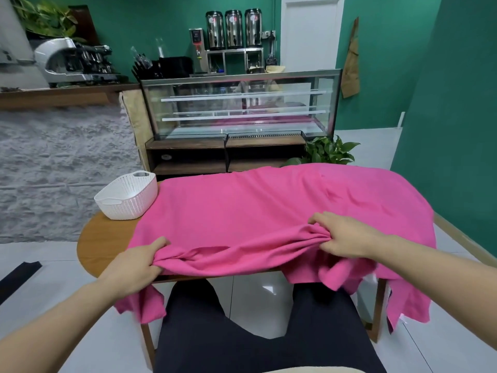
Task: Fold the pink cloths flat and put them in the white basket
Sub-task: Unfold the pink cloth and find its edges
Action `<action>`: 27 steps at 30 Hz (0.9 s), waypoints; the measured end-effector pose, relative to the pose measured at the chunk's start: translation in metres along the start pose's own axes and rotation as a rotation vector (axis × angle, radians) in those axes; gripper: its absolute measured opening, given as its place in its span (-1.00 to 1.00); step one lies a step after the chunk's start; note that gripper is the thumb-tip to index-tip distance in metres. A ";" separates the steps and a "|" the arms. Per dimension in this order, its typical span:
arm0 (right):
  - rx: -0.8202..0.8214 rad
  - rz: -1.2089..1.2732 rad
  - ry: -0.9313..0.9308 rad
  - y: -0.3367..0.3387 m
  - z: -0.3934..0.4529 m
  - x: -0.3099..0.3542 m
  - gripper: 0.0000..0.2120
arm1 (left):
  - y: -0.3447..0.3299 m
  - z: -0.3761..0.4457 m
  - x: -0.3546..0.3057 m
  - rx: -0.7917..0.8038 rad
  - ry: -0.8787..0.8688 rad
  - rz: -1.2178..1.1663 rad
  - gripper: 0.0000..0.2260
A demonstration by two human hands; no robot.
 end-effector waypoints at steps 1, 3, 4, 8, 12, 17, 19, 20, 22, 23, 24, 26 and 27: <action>0.025 -0.118 0.036 0.002 0.000 0.001 -0.67 | 0.003 -0.001 -0.002 -0.012 -0.046 0.076 -0.62; 0.126 -0.348 0.078 0.008 0.003 0.004 -0.36 | 0.007 -0.003 -0.009 -0.019 -0.114 0.130 -0.45; 0.180 -0.435 0.073 0.009 0.004 0.005 -0.35 | 0.007 -0.003 -0.011 -0.008 -0.131 0.139 -0.40; 0.132 -0.677 0.024 0.014 0.008 0.011 -0.80 | -0.003 0.007 -0.009 0.017 -0.106 0.330 -0.69; 0.010 -0.242 -0.166 0.014 0.009 0.001 -0.64 | -0.011 0.017 0.003 -0.154 -0.095 0.305 -0.92; -0.081 -0.085 -0.145 0.011 0.009 -0.007 -0.62 | -0.006 0.020 0.004 -0.194 0.067 -0.041 -0.75; -0.051 -0.124 -0.061 0.009 0.008 -0.010 -0.78 | -0.006 0.020 0.004 -0.196 0.094 -0.055 -0.75; -0.039 -0.159 -0.012 0.008 0.008 -0.012 -0.87 | -0.006 0.019 0.004 -0.185 0.090 -0.060 -0.74; -0.014 -0.240 0.095 0.007 0.006 -0.014 -0.85 | -0.002 0.015 -0.001 -0.134 0.060 -0.068 -0.77; 0.022 -0.265 0.119 0.008 0.004 -0.017 -0.77 | 0.001 0.013 -0.004 -0.112 0.033 -0.048 -0.80; 0.055 -0.301 0.132 0.009 0.003 -0.020 -0.67 | 0.004 0.011 -0.008 -0.092 -0.024 -0.010 -0.82; 0.152 -0.407 0.129 0.011 0.002 -0.027 -0.54 | 0.008 0.007 -0.021 -0.044 -0.160 0.019 -0.74; 0.195 -0.468 0.112 0.012 0.002 -0.027 -0.67 | 0.009 0.006 -0.027 -0.012 -0.207 0.018 -0.71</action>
Point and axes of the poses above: each hand's wrist, its own z-axis towards the middle knuckle, its own y-axis out of the back of the hand, x = y × z, the point moved 1 cm from there along z, towards the middle knuckle, and after that the axes turned 11 degrees about -x, right-handed, at the moved point
